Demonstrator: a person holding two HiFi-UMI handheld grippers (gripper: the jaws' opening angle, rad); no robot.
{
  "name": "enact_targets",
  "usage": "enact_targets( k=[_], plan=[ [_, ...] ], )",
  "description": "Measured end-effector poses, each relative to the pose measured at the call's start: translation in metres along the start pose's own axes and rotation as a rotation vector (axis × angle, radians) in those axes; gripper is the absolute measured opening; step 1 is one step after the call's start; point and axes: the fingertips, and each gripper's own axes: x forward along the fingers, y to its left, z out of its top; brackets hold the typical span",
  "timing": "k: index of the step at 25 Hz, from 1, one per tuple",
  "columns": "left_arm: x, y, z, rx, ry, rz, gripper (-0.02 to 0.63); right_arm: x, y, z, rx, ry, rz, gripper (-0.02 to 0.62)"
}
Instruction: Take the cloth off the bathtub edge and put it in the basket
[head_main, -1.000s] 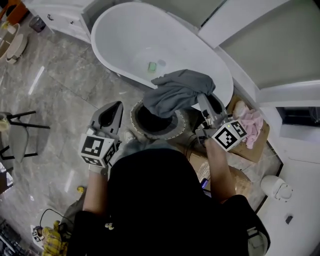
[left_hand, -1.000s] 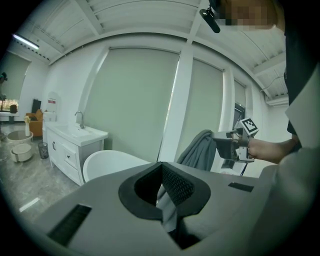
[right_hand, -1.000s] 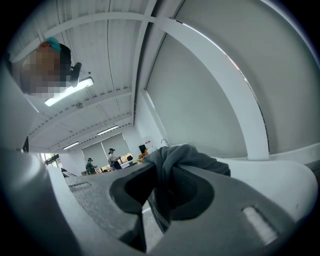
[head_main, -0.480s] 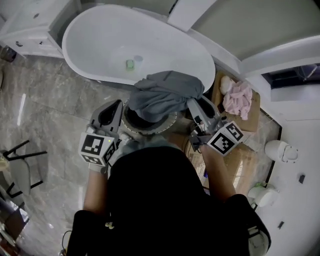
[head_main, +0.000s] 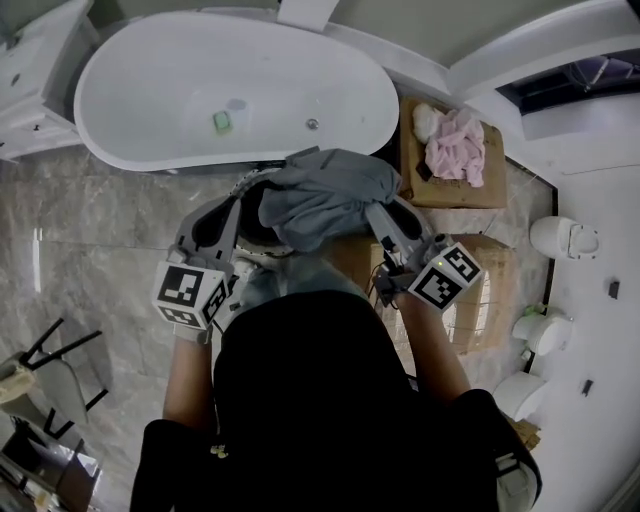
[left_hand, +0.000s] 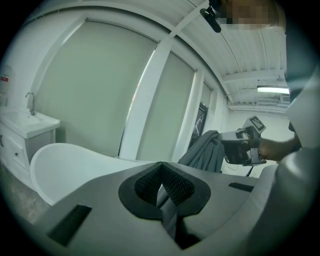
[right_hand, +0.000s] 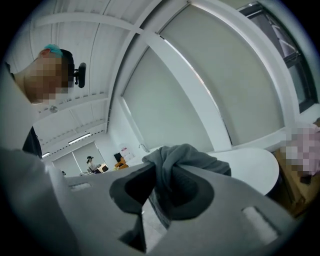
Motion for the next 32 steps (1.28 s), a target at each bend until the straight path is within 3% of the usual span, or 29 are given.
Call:
enact_targets(
  k=[7,14,22,32],
  plan=[
    [0.017,-0.011,-0.021,-0.012,0.047,0.013,0.014,0.002,-0.048,-0.05,0.051,0.094,-0.026,0.084],
    [0.028,-0.012,-0.052,-0.034,0.133,0.065,0.014,0.026,-0.089,-0.11,0.093,0.213,0.018,0.084],
    [0.022,-0.008,-0.088,-0.079,0.207,0.166,0.014,0.074,-0.129,-0.185,0.107,0.358,0.085,0.084],
    [-0.009,0.023,-0.139,-0.131,0.279,0.305,0.014,0.148,-0.181,-0.316,0.062,0.573,0.109,0.084]
  ],
)
